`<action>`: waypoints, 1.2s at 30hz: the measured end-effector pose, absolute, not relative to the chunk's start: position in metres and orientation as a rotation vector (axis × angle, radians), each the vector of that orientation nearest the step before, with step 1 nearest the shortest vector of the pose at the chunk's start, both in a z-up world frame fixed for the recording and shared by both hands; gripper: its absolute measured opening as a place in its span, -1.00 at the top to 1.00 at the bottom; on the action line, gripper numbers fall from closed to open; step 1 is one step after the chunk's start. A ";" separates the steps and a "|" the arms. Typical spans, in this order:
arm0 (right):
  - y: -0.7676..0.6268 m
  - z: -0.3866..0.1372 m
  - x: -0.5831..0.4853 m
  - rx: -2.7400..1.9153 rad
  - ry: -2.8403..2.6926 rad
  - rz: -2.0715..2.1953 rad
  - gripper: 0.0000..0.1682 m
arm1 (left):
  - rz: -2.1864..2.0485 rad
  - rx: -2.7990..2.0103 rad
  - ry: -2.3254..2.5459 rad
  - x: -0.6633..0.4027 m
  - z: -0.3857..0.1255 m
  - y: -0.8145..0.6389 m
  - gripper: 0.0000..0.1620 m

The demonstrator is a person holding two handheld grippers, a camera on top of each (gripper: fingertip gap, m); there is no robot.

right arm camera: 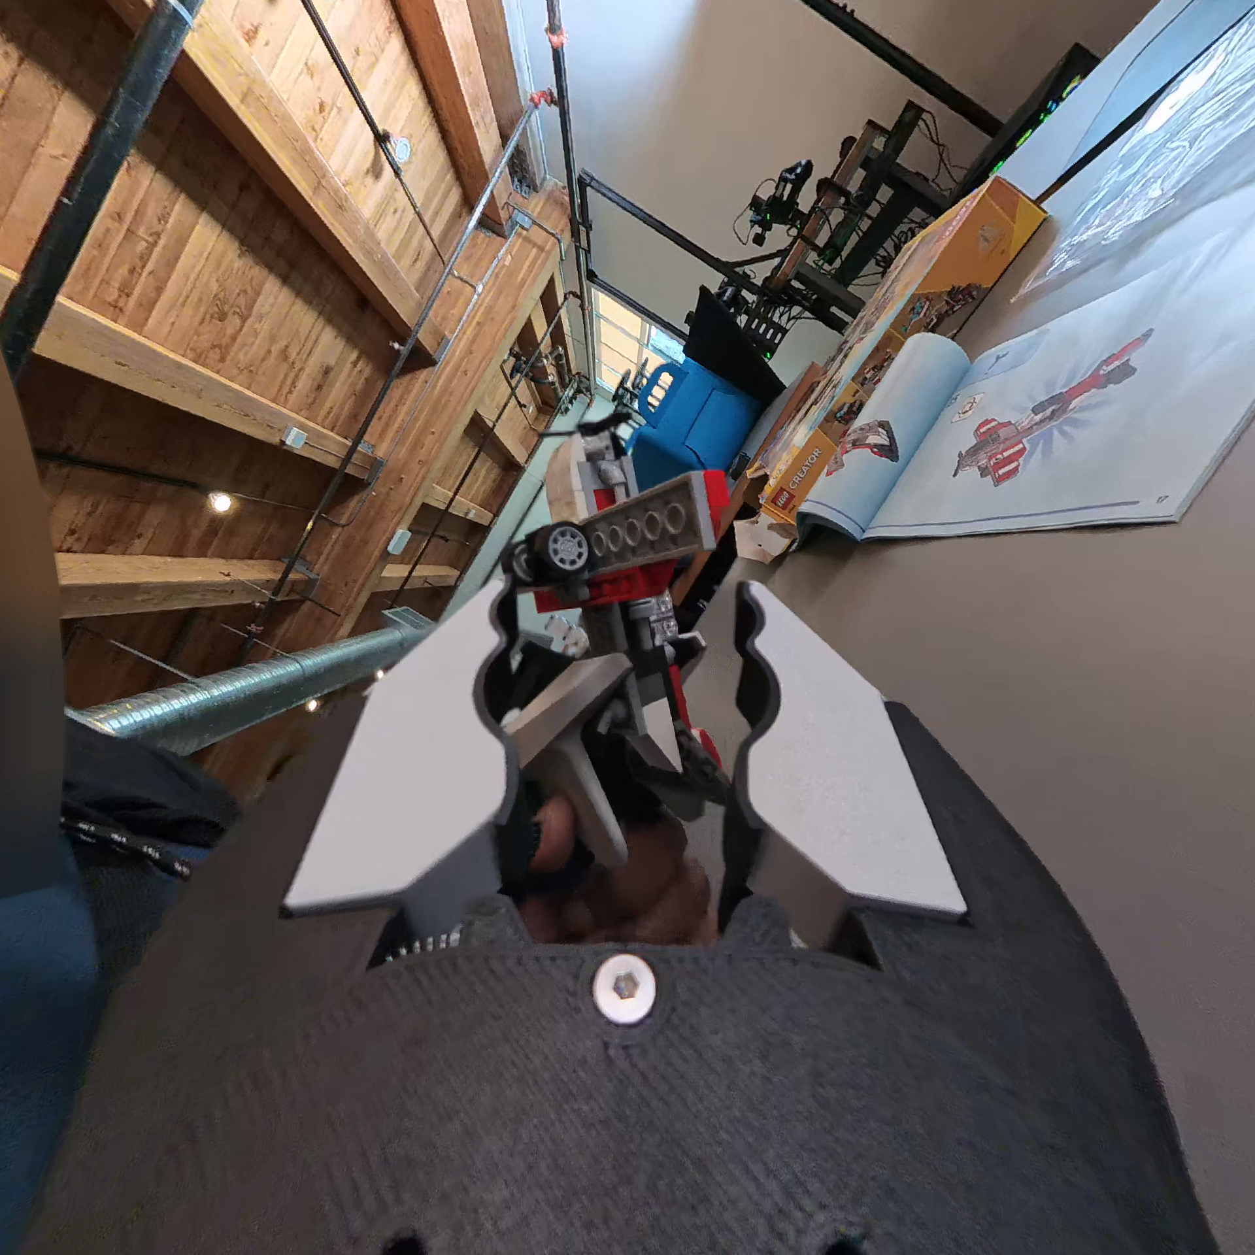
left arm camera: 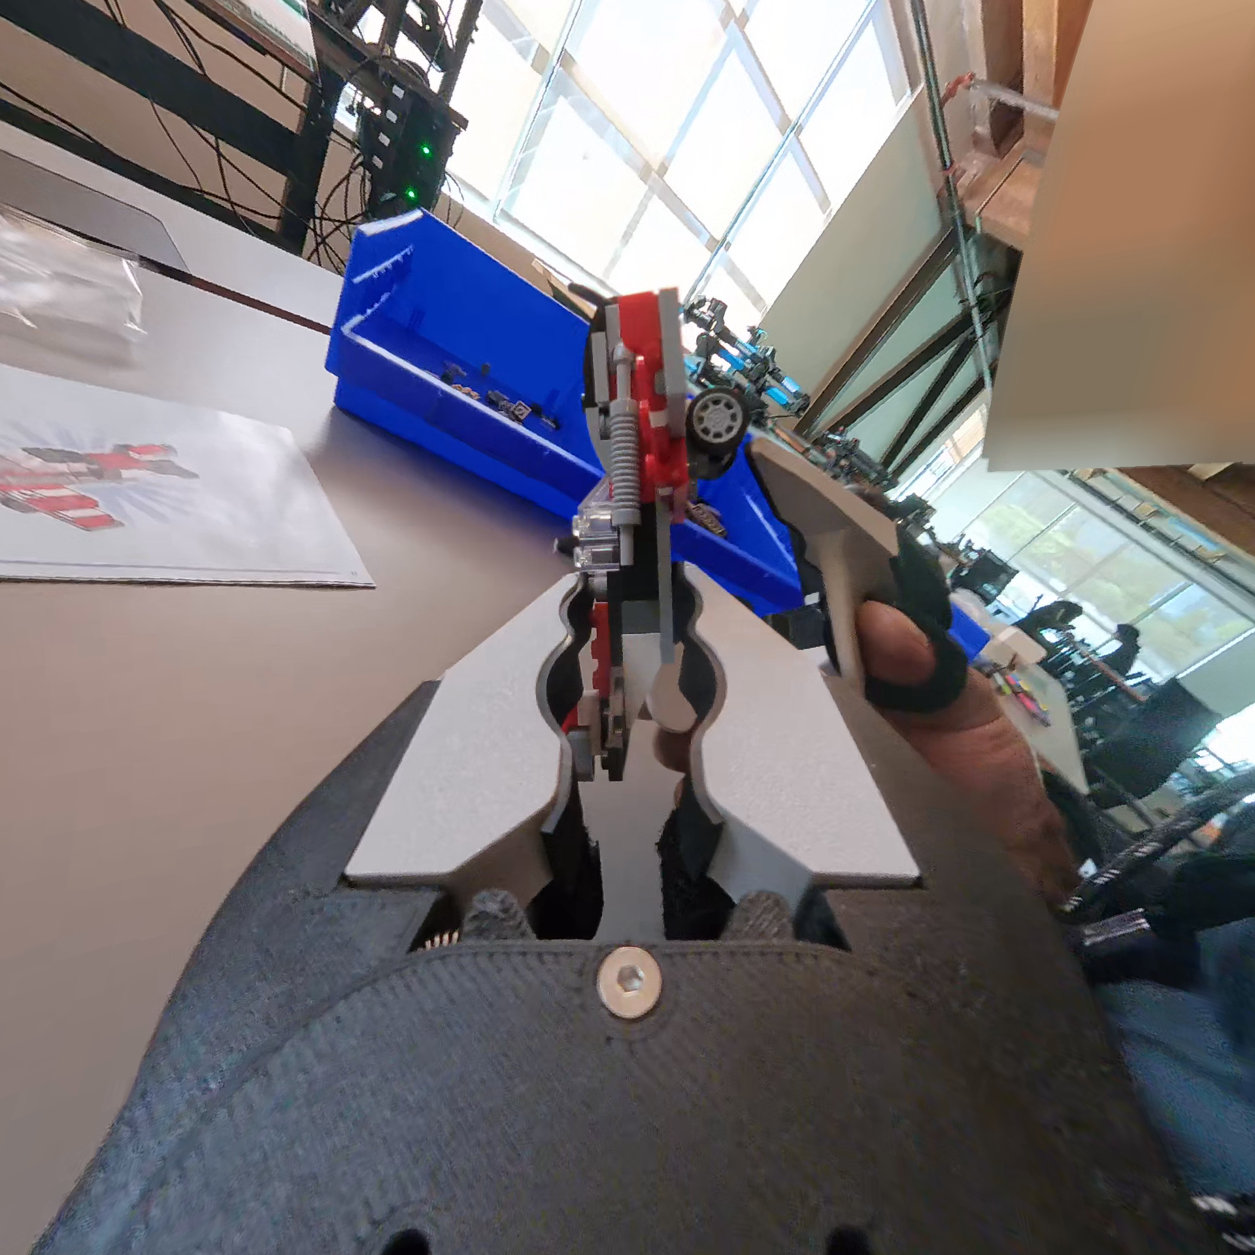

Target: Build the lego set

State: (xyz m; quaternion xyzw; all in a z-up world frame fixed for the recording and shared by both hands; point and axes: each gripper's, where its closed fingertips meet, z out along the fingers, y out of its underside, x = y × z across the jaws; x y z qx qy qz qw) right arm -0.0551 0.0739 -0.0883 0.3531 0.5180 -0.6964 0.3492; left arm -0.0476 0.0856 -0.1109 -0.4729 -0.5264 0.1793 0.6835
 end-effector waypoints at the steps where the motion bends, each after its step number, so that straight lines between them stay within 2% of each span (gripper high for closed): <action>1: 0.074 -0.092 -0.054 0.901 1.379 -1.793 0.19 | 0.421 -1.076 -1.179 -0.048 -0.112 0.083 0.72; 4: 0.078 -0.103 -0.052 0.872 1.491 -1.767 0.09 | 0.469 -1.116 -1.170 -0.047 -0.113 0.075 0.72; 9: 0.089 -0.117 -0.046 0.769 1.716 -1.722 0.06 | 0.463 -1.150 -1.127 -0.043 -0.114 0.068 0.72; 18: 0.092 -0.072 -0.052 0.368 2.011 -1.883 0.11 | 0.401 -1.247 -0.935 -0.030 -0.108 0.075 0.73; 22: 0.083 -0.065 -0.043 0.230 2.024 -1.827 0.18 | 0.371 -1.266 -0.892 -0.025 -0.107 0.082 0.73; 30: 0.083 -0.065 -0.034 0.157 1.957 -1.786 0.45 | 0.338 -1.298 -0.832 -0.019 -0.106 0.090 0.73; 36: 0.085 -0.067 -0.023 0.075 1.961 -1.760 0.49 | 0.314 -1.320 -0.801 -0.016 -0.106 0.096 0.72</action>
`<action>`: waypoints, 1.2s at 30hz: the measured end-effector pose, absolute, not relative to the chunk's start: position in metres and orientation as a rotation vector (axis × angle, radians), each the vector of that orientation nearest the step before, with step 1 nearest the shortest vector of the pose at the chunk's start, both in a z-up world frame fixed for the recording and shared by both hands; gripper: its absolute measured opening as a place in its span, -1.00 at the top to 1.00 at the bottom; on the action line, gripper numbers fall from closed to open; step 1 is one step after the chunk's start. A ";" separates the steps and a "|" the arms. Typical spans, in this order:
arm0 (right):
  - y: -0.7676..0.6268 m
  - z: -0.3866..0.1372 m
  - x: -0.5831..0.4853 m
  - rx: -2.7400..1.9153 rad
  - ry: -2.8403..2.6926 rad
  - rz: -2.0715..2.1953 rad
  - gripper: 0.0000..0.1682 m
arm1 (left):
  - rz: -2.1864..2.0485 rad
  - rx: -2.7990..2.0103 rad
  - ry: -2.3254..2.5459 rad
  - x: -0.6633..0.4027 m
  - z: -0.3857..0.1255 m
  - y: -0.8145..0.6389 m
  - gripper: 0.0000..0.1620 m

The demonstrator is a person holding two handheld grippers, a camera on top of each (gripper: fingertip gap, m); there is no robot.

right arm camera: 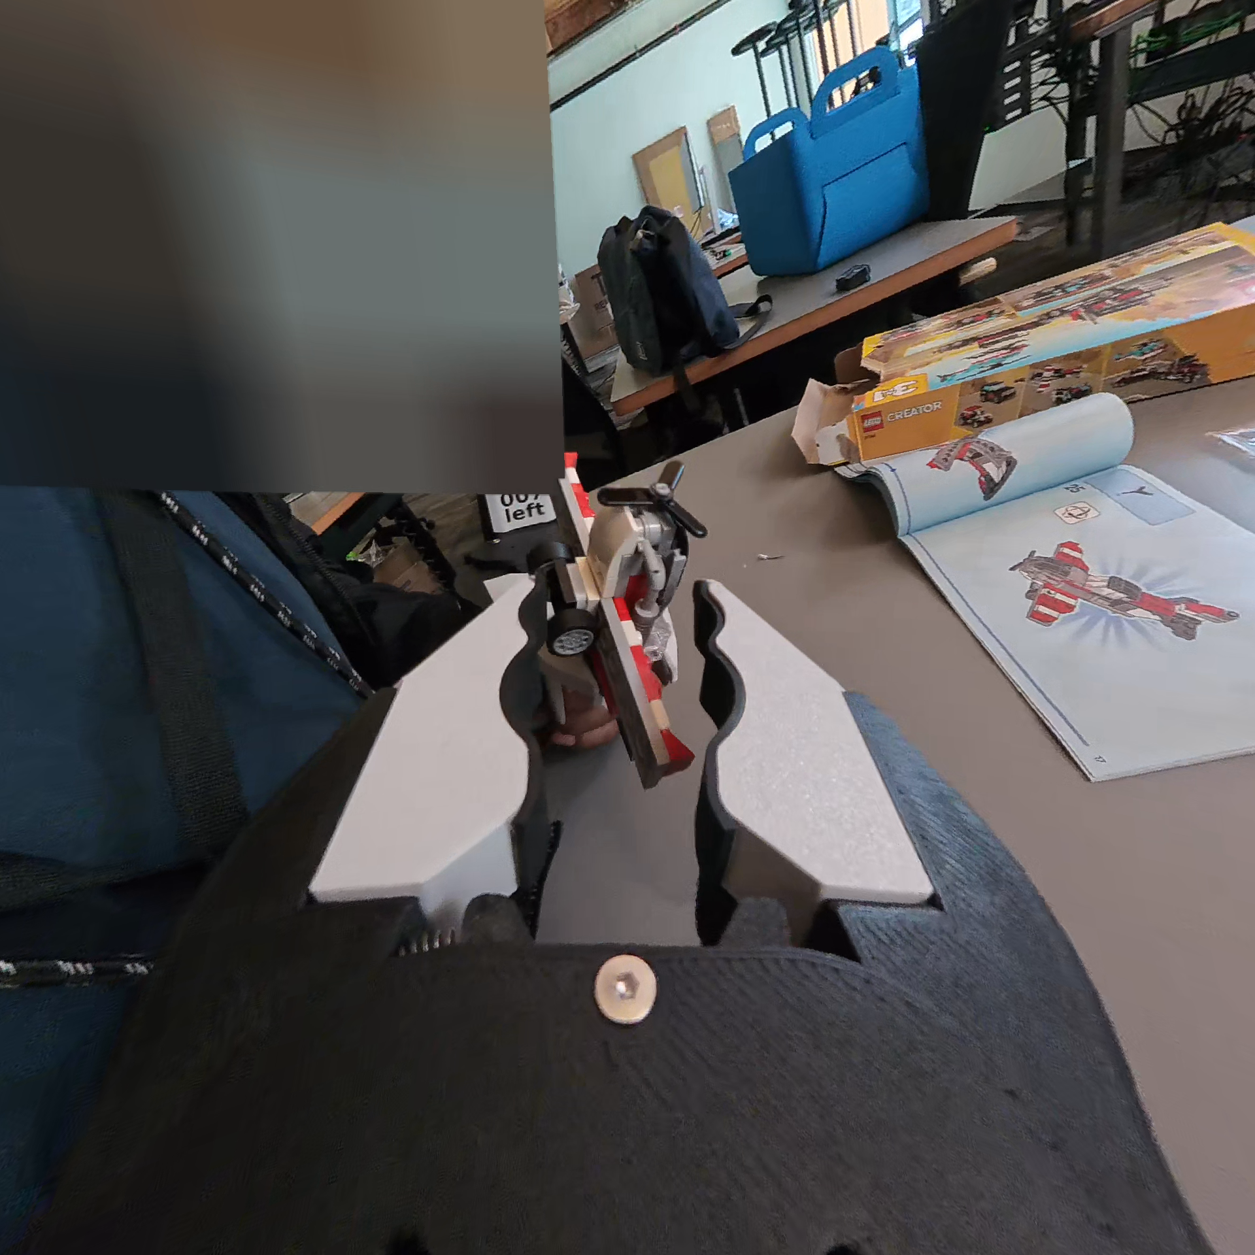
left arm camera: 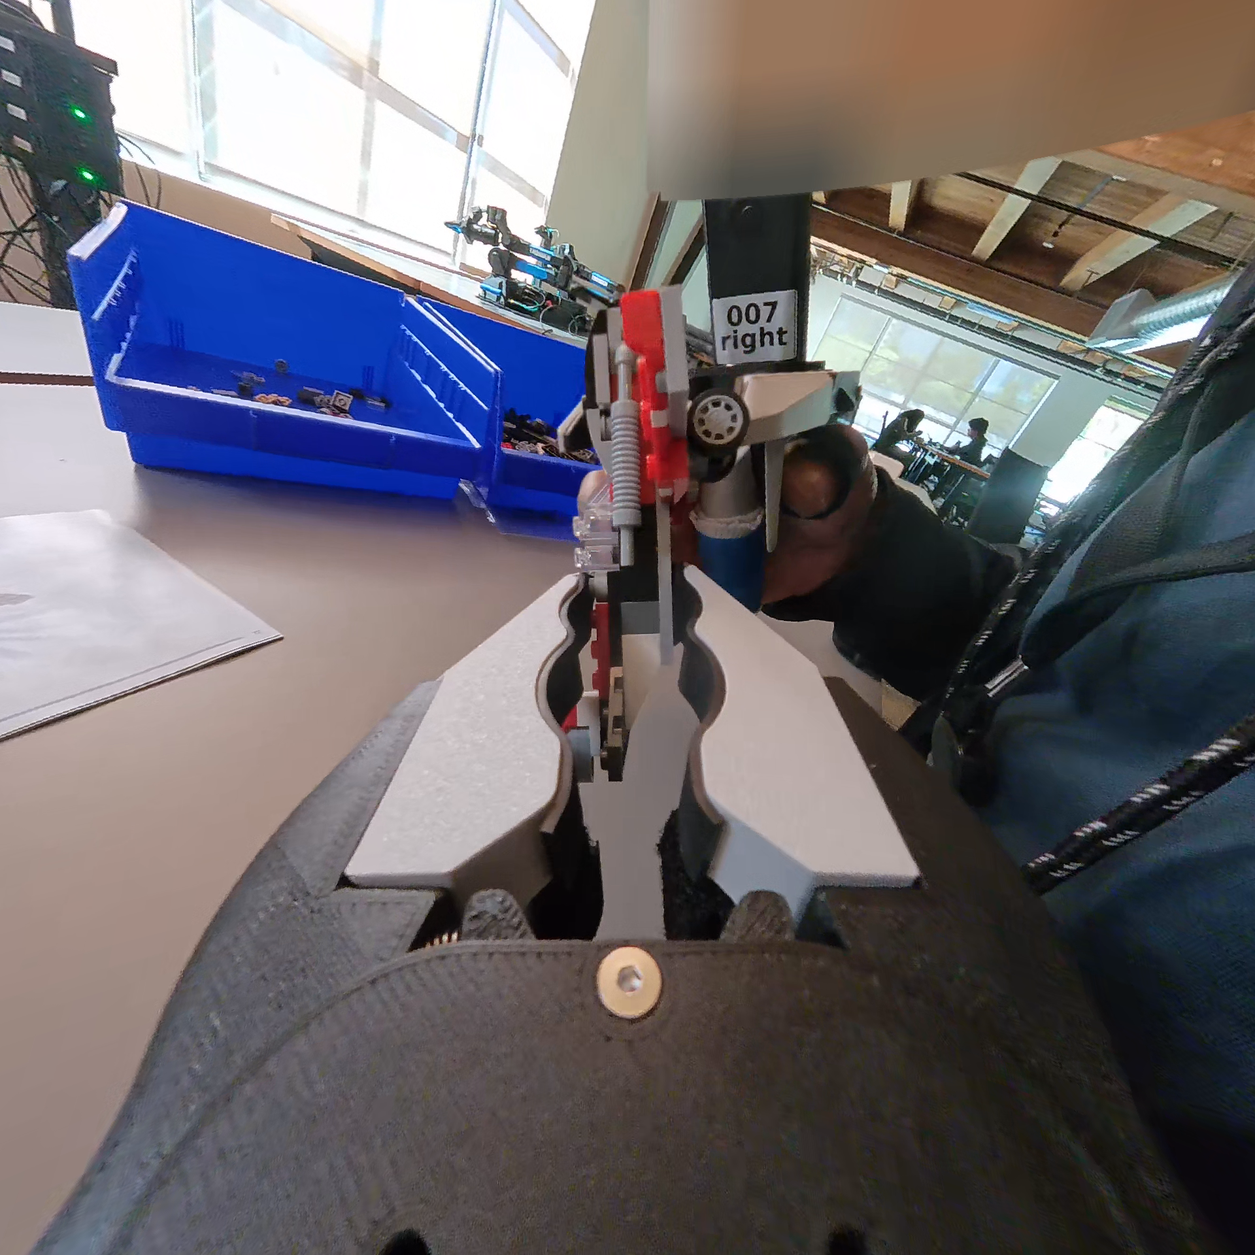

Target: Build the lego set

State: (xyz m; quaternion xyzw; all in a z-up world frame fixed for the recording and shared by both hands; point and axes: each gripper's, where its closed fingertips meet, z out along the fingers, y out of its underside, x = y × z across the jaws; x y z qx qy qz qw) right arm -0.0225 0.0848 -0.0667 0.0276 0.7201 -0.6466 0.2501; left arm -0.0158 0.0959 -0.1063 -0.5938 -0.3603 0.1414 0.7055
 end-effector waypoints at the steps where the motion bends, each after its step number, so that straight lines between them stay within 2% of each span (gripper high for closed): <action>1: 0.085 -0.066 -0.021 0.066 1.951 -1.759 0.51 | 0.309 -1.327 -0.796 -0.015 -0.107 0.097 0.72; 3: 0.087 -0.064 -0.020 0.066 1.918 -1.769 0.57 | 0.300 -1.335 -0.787 -0.014 -0.107 0.099 0.72; 36: 0.091 -0.070 -0.014 0.015 1.933 -1.749 0.59 | 0.233 -1.369 -0.798 -0.007 -0.113 0.106 0.73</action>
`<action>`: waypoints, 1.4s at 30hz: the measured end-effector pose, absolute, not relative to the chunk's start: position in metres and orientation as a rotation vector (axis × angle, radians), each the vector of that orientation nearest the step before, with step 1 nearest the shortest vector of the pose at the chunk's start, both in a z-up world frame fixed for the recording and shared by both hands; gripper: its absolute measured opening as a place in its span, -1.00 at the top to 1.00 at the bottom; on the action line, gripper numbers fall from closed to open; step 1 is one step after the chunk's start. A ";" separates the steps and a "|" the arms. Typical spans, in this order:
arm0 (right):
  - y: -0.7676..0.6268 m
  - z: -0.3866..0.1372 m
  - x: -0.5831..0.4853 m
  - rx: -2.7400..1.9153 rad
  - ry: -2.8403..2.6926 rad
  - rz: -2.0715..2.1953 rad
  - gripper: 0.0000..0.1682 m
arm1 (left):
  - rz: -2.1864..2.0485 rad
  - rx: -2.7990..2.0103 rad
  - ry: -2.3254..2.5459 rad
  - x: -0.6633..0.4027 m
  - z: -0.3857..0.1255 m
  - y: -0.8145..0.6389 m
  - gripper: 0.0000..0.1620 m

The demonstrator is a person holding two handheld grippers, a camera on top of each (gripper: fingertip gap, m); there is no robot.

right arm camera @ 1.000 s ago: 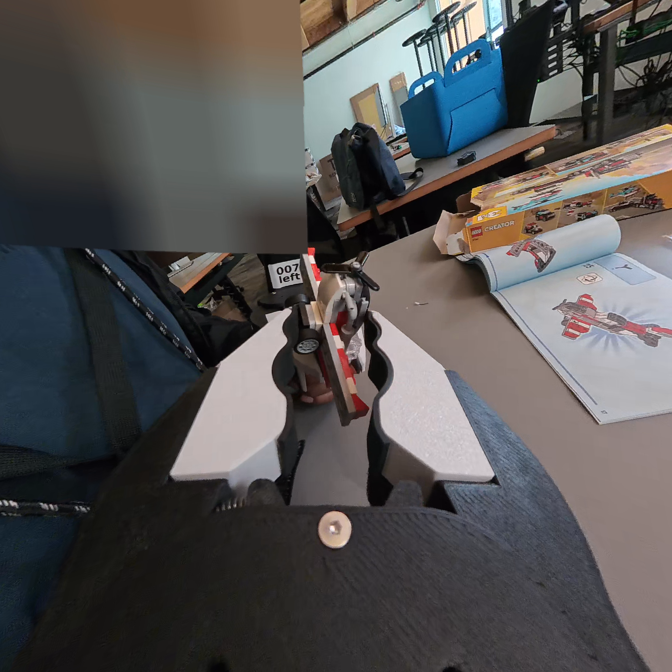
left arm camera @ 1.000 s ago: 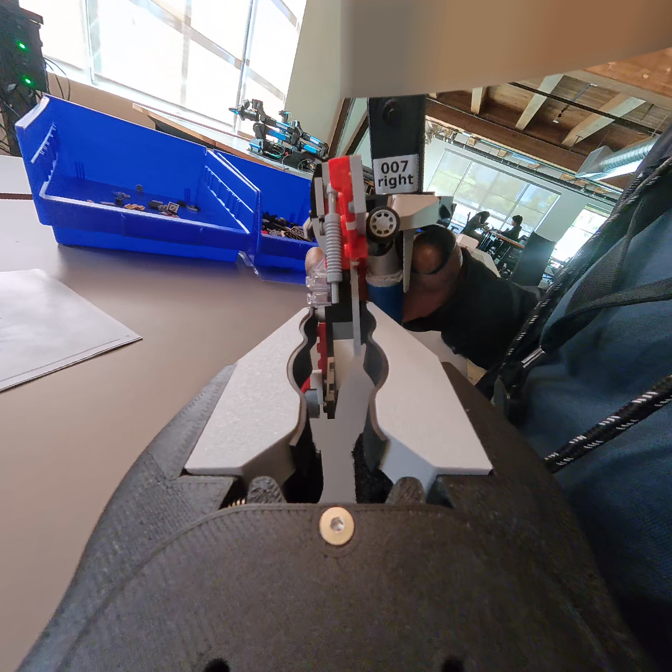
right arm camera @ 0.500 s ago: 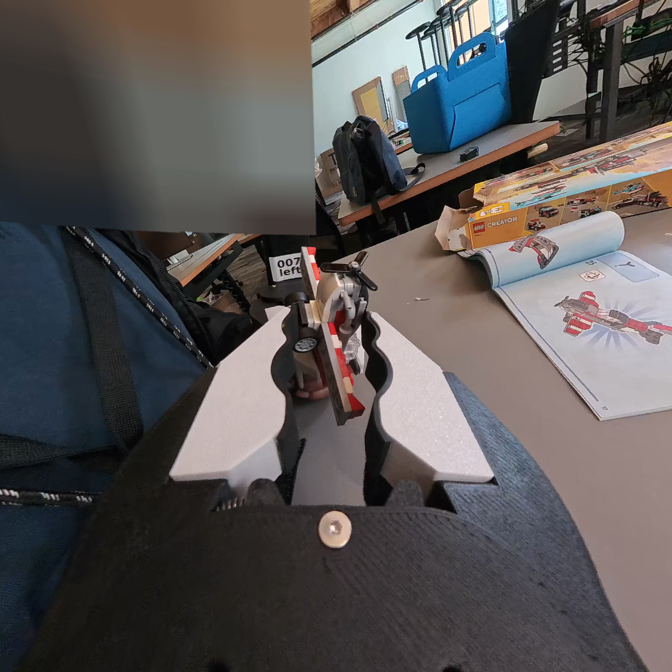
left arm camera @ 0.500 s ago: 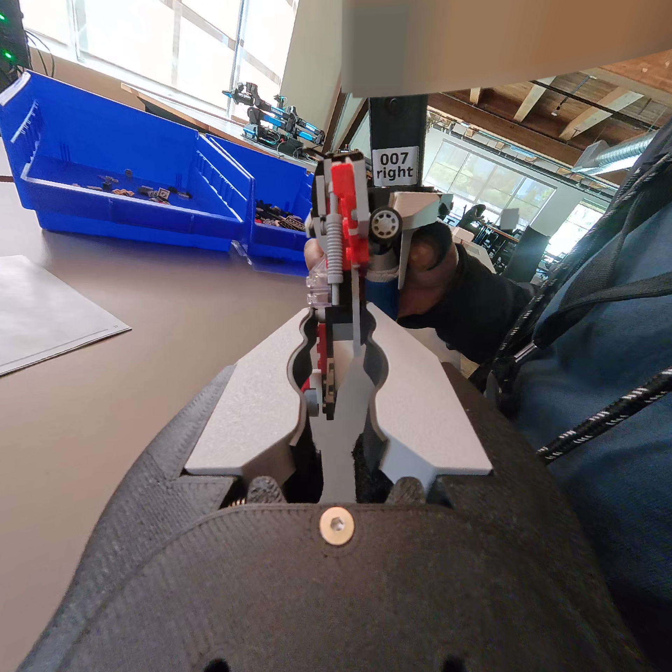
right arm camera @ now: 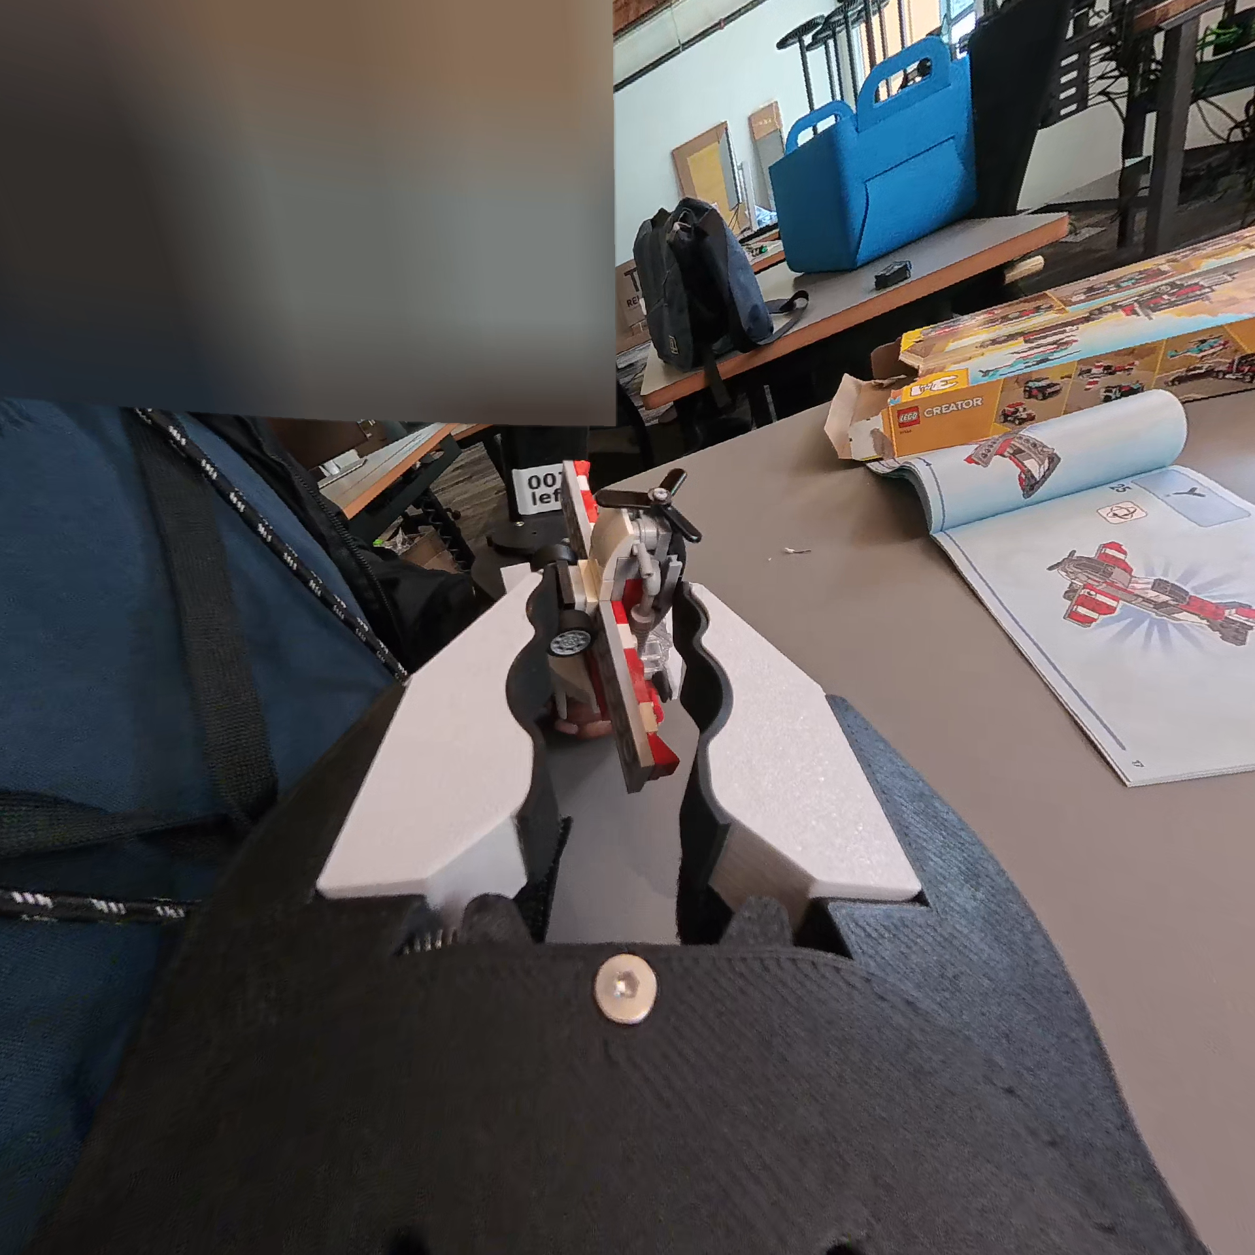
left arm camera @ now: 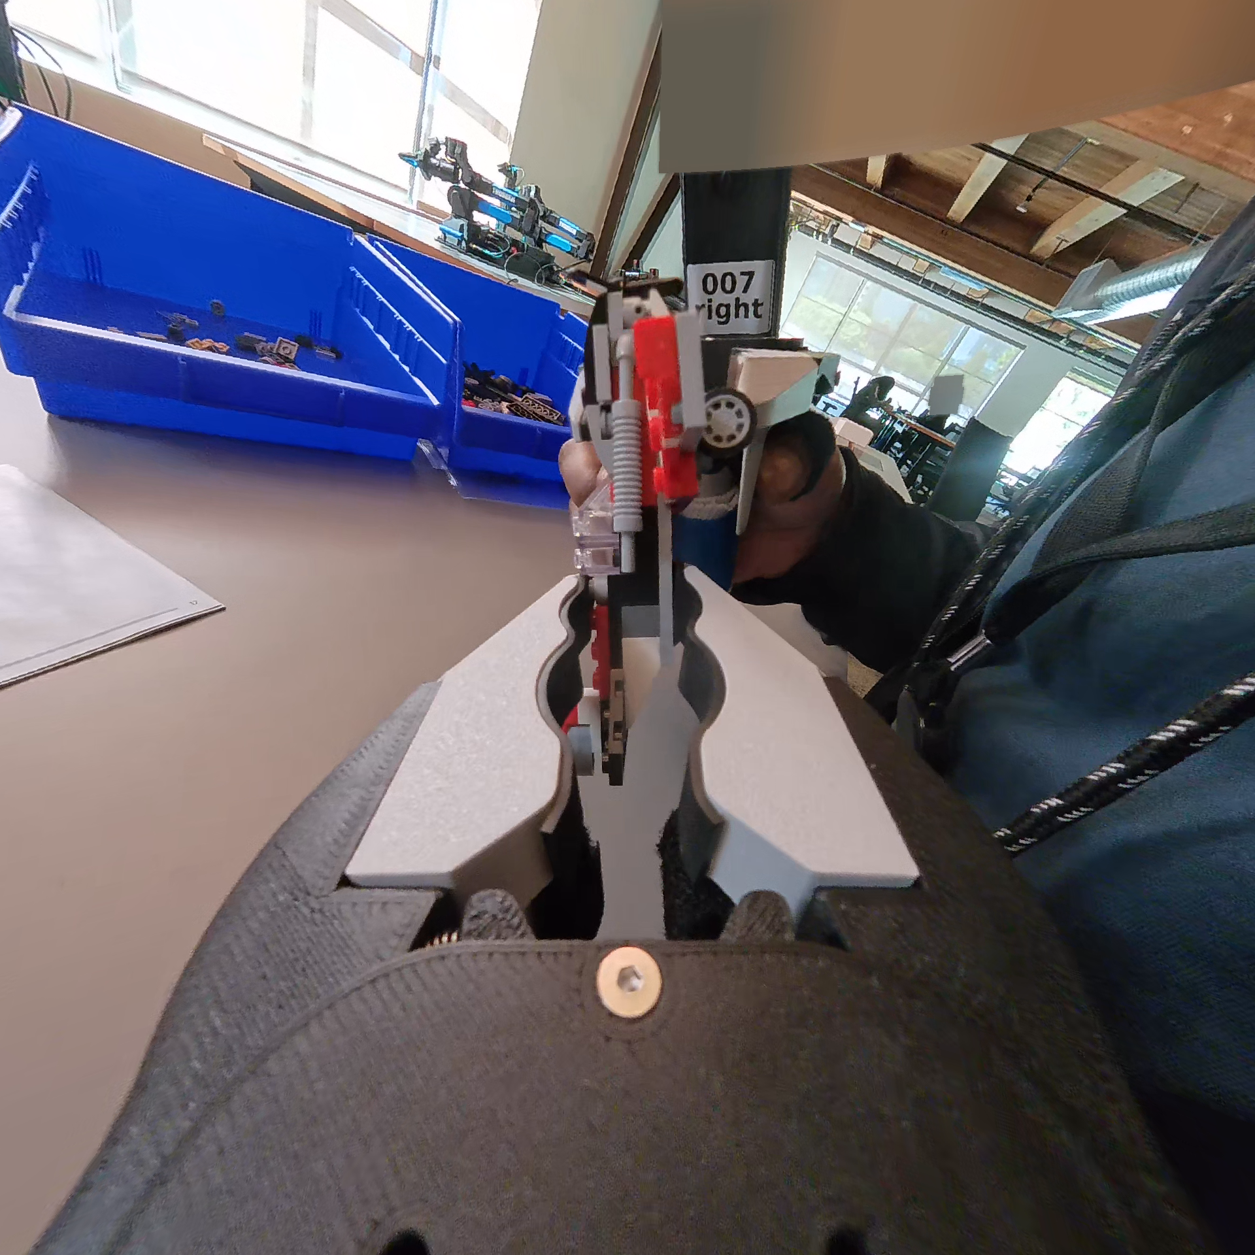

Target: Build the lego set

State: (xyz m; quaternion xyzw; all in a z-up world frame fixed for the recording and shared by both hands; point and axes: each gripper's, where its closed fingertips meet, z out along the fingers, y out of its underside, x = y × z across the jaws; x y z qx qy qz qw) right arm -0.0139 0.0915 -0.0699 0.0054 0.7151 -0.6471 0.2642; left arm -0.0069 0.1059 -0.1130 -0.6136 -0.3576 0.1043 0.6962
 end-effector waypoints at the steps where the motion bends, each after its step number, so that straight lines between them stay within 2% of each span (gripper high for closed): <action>1: 0.092 -0.070 -0.014 0.016 1.935 -1.748 0.59 | 0.231 -1.370 -0.798 -0.007 -0.113 0.106 0.73; 9: 0.088 -0.066 -0.015 0.067 1.908 -1.775 0.58 | 0.213 -1.319 -0.814 -0.009 -0.110 0.101 0.73; 13: 0.086 -0.076 -0.012 0.067 1.959 -1.711 0.44 | 0.197 -1.279 -0.824 -0.010 -0.108 0.099 0.72; 19: 0.087 -0.072 -0.013 0.072 1.925 -1.729 0.55 | 0.199 -1.295 -0.821 -0.010 -0.109 0.101 0.72; 27: 0.088 -0.076 -0.020 0.104 1.967 -1.745 0.52 | 0.380 -1.400 -0.840 -0.015 -0.115 0.098 0.72; 42: 0.094 -0.080 -0.017 0.008 1.948 -1.750 0.59 | 0.365 -1.430 -0.839 -0.013 -0.118 0.101 0.73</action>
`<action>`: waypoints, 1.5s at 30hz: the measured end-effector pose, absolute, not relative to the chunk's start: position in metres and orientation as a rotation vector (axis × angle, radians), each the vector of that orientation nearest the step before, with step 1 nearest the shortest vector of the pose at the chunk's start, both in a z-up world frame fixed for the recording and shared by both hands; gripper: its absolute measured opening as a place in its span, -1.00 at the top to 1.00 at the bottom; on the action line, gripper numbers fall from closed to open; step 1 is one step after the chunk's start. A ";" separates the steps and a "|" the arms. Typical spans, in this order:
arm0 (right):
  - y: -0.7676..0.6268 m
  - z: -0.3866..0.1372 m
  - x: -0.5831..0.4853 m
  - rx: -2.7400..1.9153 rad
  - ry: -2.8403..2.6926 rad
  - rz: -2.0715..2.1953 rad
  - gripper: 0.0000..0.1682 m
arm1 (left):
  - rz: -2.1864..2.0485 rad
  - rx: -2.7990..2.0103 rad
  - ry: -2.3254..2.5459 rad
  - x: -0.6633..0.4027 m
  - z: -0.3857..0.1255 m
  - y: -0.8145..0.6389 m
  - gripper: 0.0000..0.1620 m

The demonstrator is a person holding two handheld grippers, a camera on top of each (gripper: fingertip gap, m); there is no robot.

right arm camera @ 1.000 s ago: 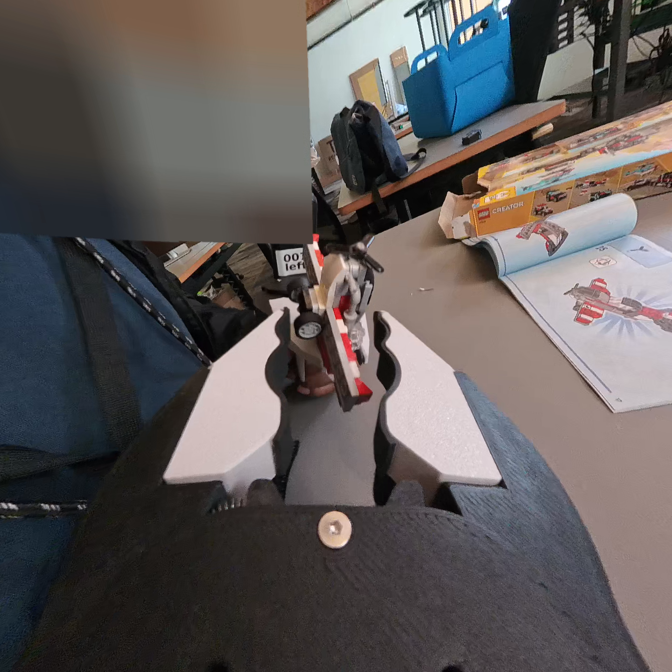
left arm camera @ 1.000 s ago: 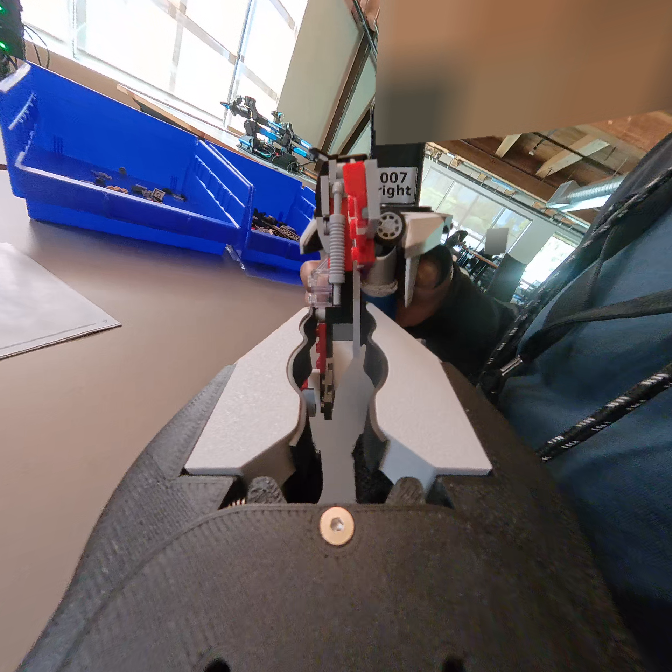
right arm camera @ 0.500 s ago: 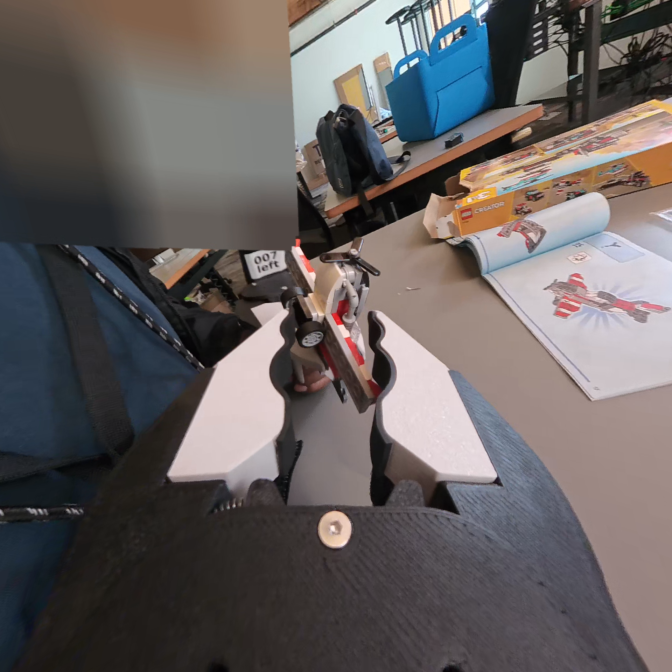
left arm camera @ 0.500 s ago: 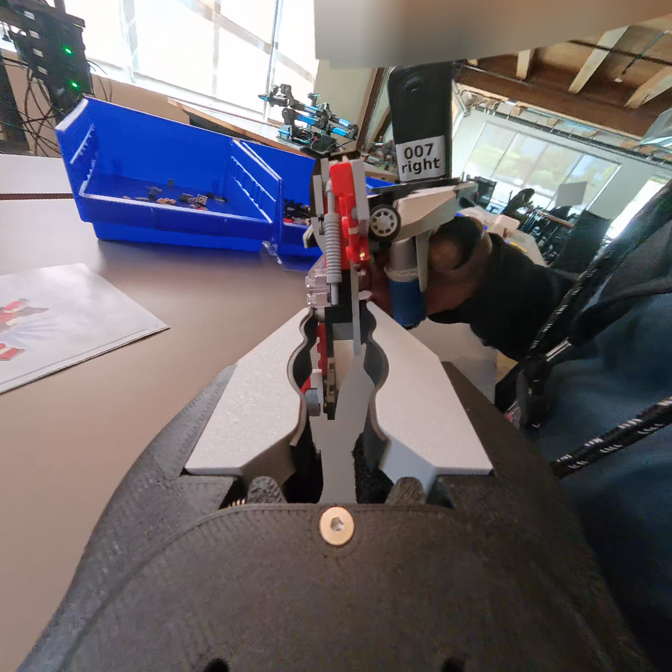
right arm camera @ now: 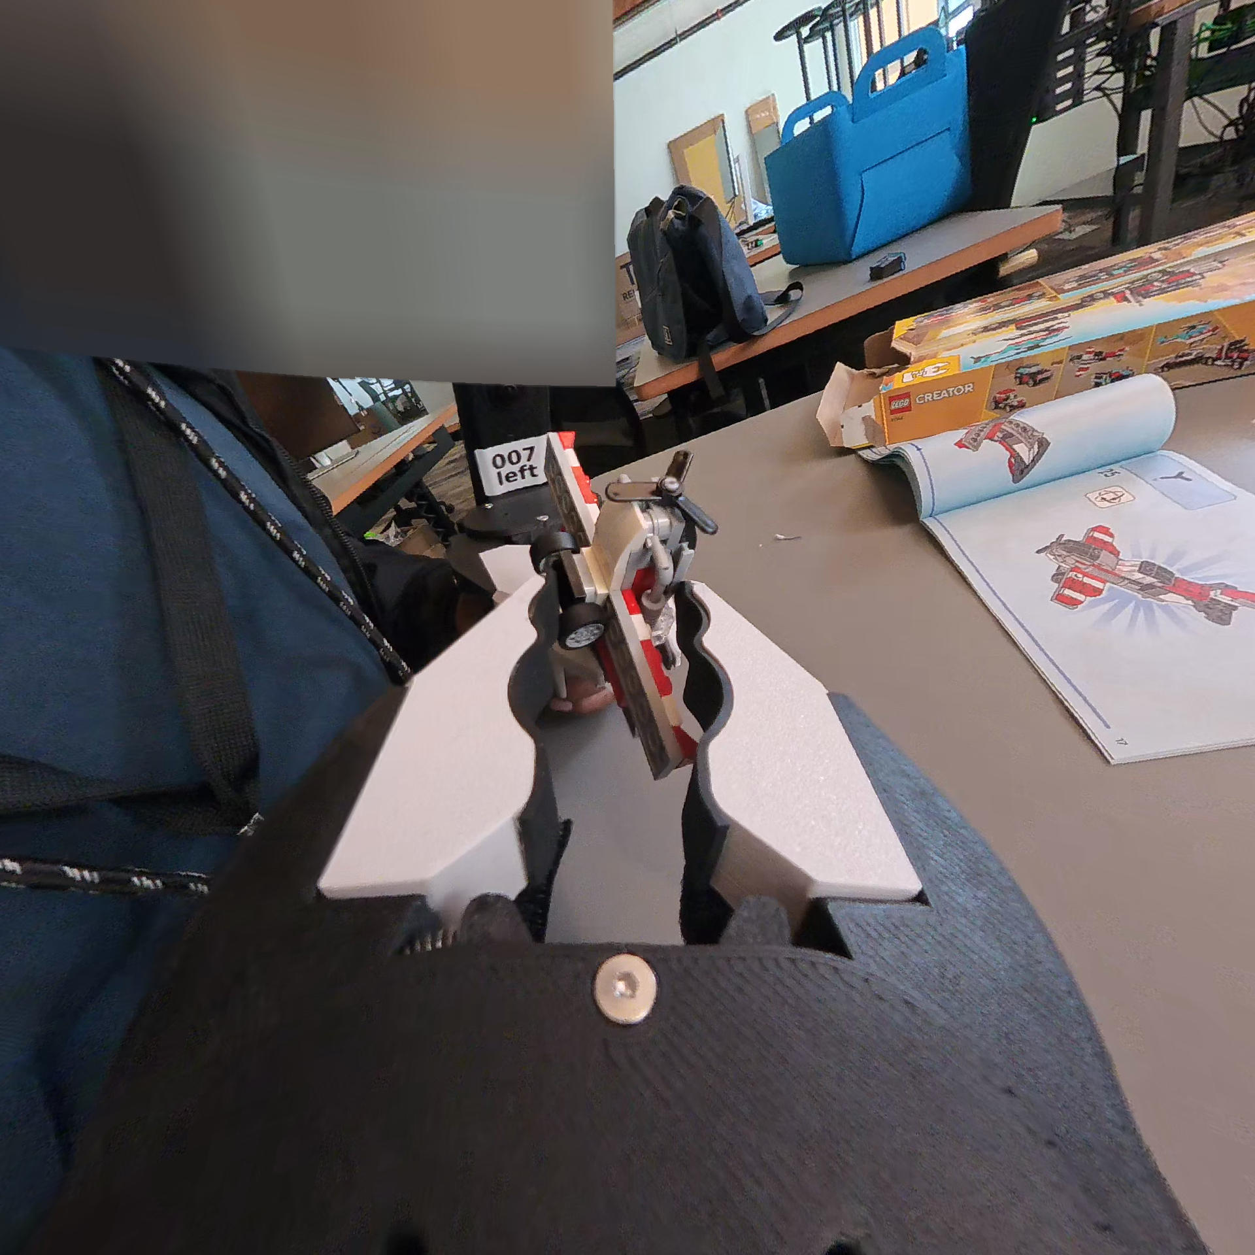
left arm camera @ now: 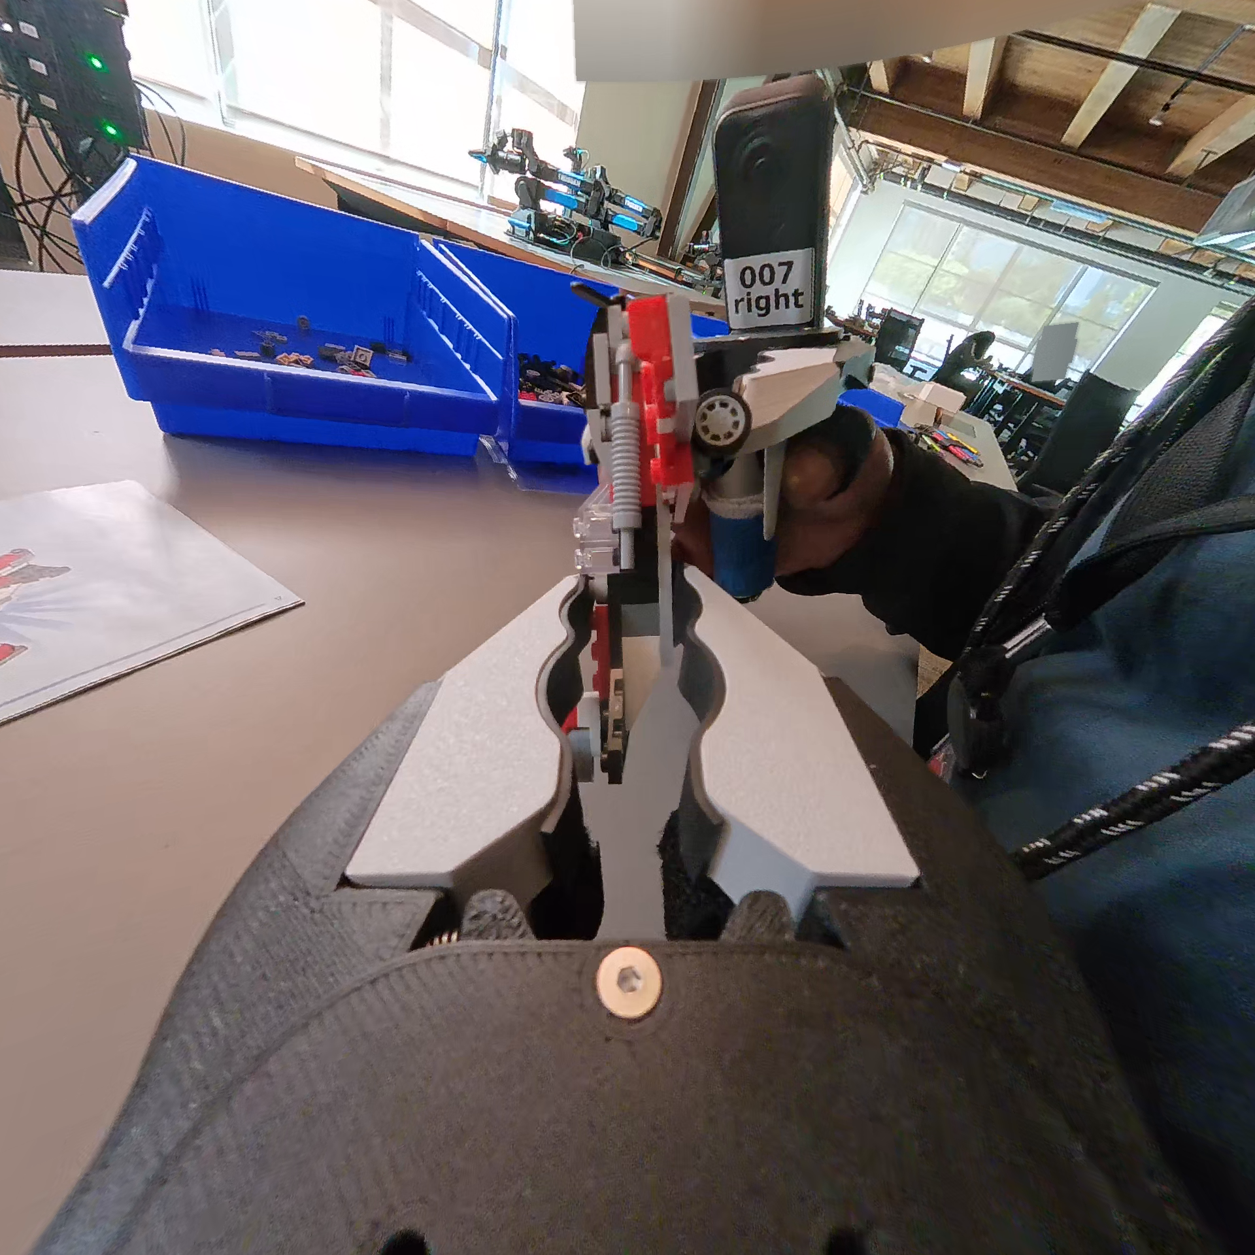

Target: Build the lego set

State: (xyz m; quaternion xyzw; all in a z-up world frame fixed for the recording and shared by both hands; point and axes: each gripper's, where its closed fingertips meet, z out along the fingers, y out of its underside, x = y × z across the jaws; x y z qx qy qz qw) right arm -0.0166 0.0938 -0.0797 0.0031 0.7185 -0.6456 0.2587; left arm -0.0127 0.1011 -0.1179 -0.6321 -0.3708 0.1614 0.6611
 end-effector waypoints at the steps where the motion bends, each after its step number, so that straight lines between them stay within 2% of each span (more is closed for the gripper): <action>1: 0.094 -0.079 -0.017 0.007 1.948 -1.754 0.59 | 0.364 -1.428 -0.839 -0.013 -0.117 0.101 0.73; 10: 0.092 -0.075 -0.021 0.055 1.901 -1.784 0.56 | 0.408 -1.468 -0.819 -0.018 -0.112 0.097 0.72; 13: 0.094 -0.089 -0.029 0.100 1.982 -1.735 0.24 | 0.510 -1.513 -0.807 -0.030 -0.108 0.086 0.73; 15: 0.099 -0.099 -0.039 0.132 2.072 -1.728 0.16 | 0.601 -1.579 -0.792 -0.040 -0.109 0.076 0.73; 23: 0.128 -0.131 -0.077 0.259 2.366 -1.719 0.17 | 1.209 -2.183 -0.497 -0.073 -0.158 0.043 0.72; 29: 0.137 -0.144 -0.093 0.334 2.438 -1.716 0.20 | 1.458 -2.424 -0.237 -0.079 -0.190 0.036 0.71; 33: 0.138 -0.147 -0.095 0.357 2.438 -1.713 0.21 | 1.454 -2.465 -0.198 -0.078 -0.189 0.037 0.59; 35: 0.138 -0.150 -0.096 0.362 2.443 -1.707 0.21 | 1.450 -2.486 -0.210 -0.077 -0.187 0.034 0.44; 37: 0.138 -0.151 -0.096 0.362 2.447 -1.702 0.21 | 1.423 -2.489 -0.227 -0.074 -0.185 0.033 0.37; 42: 0.139 -0.152 -0.096 0.360 2.457 -1.694 0.21 | 1.158 -2.460 -0.381 -0.055 -0.184 0.037 0.03; 45: 0.139 -0.153 -0.096 0.359 2.460 -1.695 0.21 | 1.001 -2.355 -0.500 -0.044 -0.175 0.038 -0.04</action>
